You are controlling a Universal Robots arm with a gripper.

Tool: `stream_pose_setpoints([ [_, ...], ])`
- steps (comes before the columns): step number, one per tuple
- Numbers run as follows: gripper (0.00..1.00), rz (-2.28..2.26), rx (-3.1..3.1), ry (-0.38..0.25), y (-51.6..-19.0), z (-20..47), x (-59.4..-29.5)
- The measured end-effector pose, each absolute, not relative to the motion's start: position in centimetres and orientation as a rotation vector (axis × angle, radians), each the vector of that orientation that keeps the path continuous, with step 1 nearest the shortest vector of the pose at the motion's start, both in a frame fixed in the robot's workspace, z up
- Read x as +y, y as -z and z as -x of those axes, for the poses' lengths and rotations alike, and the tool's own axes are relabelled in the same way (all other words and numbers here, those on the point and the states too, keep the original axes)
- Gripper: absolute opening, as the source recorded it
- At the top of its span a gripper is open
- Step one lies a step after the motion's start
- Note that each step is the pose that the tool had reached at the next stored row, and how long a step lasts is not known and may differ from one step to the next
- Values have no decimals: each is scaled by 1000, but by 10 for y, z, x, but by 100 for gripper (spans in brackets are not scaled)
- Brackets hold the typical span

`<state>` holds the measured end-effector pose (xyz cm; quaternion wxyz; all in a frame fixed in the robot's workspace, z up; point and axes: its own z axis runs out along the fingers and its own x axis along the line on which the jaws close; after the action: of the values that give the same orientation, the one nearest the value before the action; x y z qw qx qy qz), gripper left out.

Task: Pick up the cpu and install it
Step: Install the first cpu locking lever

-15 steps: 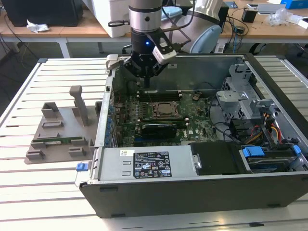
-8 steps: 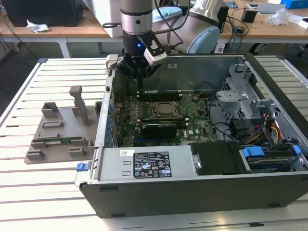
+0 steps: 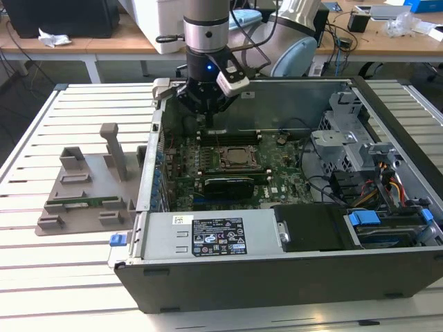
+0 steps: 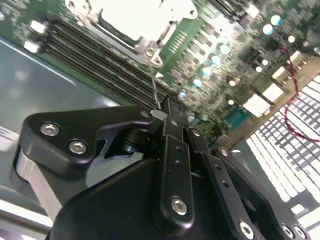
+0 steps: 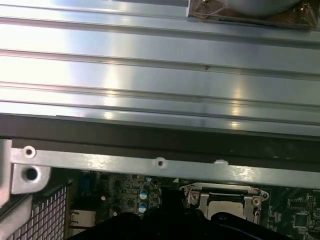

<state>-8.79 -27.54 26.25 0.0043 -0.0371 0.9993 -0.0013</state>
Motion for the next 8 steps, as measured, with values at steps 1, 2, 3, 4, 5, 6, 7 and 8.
stream_pose_setpoints([
  [1,11,116,3131,4,-262,84,-275],
  [2,11,116,3132,4,-262,80,-275],
  [3,11,116,3132,4,-262,76,-275],
  [4,11,116,3132,4,-262,73,-275],
  [5,11,116,3133,4,-262,66,-275],
  [6,11,116,3134,4,-262,63,-275],
  [7,11,116,3134,4,-262,60,-275],
  [8,11,116,3135,4,-262,55,-275],
])
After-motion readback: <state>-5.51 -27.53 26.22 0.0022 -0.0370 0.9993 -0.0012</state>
